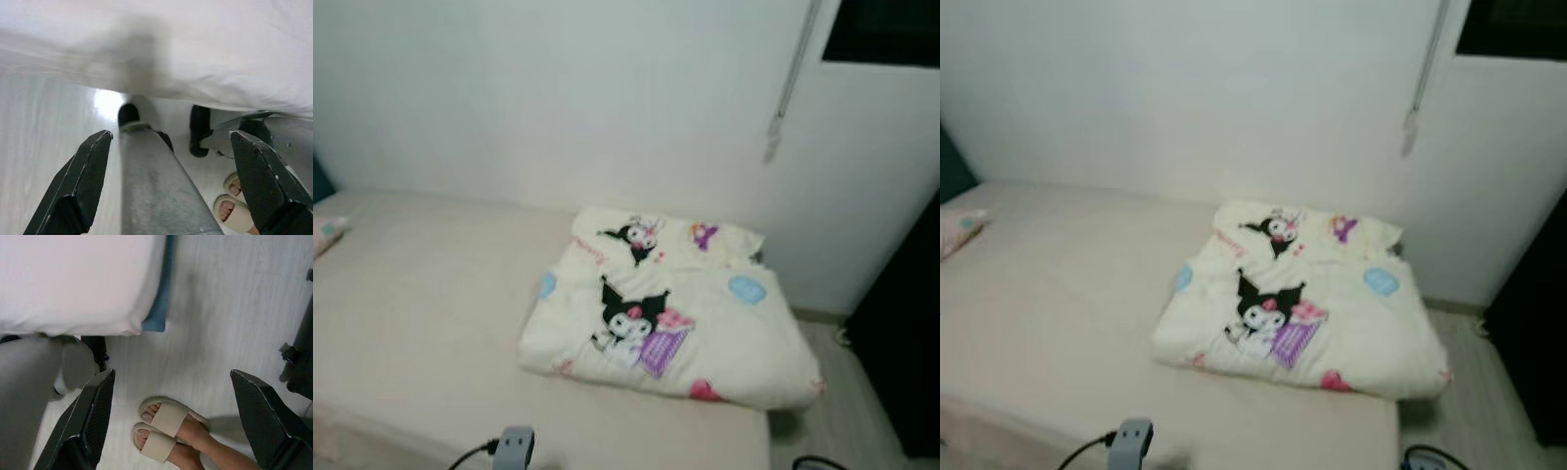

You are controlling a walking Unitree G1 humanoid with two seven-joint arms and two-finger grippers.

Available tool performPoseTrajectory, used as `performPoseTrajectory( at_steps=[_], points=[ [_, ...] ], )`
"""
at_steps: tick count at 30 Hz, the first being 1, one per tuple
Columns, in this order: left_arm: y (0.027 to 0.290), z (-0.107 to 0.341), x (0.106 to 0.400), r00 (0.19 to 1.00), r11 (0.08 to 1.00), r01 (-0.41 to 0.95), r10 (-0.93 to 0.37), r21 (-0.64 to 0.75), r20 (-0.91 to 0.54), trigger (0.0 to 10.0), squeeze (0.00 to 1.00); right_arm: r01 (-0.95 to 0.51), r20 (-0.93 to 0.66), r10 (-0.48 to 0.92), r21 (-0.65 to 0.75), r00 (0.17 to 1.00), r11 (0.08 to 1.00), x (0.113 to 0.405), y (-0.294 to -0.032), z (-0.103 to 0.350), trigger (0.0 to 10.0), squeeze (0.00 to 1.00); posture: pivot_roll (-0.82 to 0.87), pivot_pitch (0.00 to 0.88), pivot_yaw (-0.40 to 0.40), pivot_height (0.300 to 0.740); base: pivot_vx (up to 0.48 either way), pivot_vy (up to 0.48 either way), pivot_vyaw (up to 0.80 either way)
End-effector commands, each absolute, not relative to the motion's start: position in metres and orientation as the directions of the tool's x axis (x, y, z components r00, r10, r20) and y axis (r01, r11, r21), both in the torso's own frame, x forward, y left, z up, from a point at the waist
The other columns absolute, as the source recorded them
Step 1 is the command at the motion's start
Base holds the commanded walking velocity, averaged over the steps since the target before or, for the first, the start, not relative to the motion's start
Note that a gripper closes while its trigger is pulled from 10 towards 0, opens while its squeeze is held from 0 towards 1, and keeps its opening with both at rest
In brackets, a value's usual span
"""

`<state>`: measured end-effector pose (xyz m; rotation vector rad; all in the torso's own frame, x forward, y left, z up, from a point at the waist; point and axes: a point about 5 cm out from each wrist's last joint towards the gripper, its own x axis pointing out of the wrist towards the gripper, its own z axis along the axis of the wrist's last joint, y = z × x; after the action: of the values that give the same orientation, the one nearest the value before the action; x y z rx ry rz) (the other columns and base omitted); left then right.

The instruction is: Clean up the room

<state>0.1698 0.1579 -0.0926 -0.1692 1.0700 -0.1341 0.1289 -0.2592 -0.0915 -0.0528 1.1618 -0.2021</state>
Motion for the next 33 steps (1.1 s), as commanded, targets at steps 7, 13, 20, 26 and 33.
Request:
performPoseTrajectory(
  at_steps=[7,13,20,26,33],
  points=[
    [0.161,-0.094,0.167,0.463,0.983,0.026,-0.175,-0.184,-0.869,10.0,0.0,0.129,-0.912,-0.149,-0.107,0.382,0.986,0.134,-0.231,-0.098,10.0,0.0,0.02,0.0,-0.025,0.731,0.0,0.0,0.0],
    [0.16,-0.093,0.168,0.466,0.982,0.03,-0.177,-0.185,-0.867,10.0,0.0,0.205,-0.886,-0.16,-0.076,0.434,0.976,0.136,-0.235,-0.095,10.0,0.0,0.02,0.0,-0.026,0.731,0.0,0.0,0.0],
    [0.162,-0.093,0.169,0.465,0.983,0.033,-0.173,-0.178,-0.868,10.0,0.0,0.343,-0.732,-0.231,0.004,0.64,0.939,0.196,-0.261,-0.06,10.0,0.0,0.02,0.0,-0.018,0.731,0.0,0.0,0.0],
    [0.163,-0.093,0.168,0.465,0.986,0.022,-0.159,-0.168,-0.871,10.0,0.0,0.324,-0.684,-0.233,0.006,0.692,0.946,0.222,-0.258,-0.045,10.0,0.0,0.02,0.0,-0.021,0.731,0.0,0.0,0.0],
    [0.161,-0.094,0.166,0.46,0.982,0.023,-0.175,-0.185,-0.871,10.0,0.0,0.273,-0.714,-0.188,0.005,0.675,0.962,0.217,-0.245,-0.053,10.0,0.0,0.02,0.0,-0.022,0.731,0.0,-0.233,0.0]
  ],
)
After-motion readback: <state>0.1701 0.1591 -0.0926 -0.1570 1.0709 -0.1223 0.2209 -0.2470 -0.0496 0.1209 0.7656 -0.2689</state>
